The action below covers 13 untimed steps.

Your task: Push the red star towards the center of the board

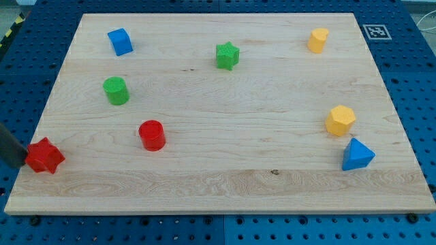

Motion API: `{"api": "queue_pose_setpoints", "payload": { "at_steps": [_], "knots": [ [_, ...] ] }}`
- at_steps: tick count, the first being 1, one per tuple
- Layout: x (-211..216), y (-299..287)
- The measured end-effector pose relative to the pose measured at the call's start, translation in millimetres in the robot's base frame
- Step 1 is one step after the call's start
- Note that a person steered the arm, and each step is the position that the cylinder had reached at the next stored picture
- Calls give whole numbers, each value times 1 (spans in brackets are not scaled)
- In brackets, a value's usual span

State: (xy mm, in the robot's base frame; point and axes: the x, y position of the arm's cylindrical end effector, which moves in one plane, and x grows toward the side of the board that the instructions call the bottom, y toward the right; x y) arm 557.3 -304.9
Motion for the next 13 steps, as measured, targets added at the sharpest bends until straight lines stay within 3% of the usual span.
{"api": "queue_pose_setpoints", "payload": {
  "at_steps": [2, 3, 4, 5, 7, 8, 10, 13],
  "knots": [
    [-48, 42],
    [-42, 27],
    [2, 1],
    [13, 38],
    [-43, 64],
    [-44, 93],
    [-86, 177],
    [-89, 223]
  ]
}}
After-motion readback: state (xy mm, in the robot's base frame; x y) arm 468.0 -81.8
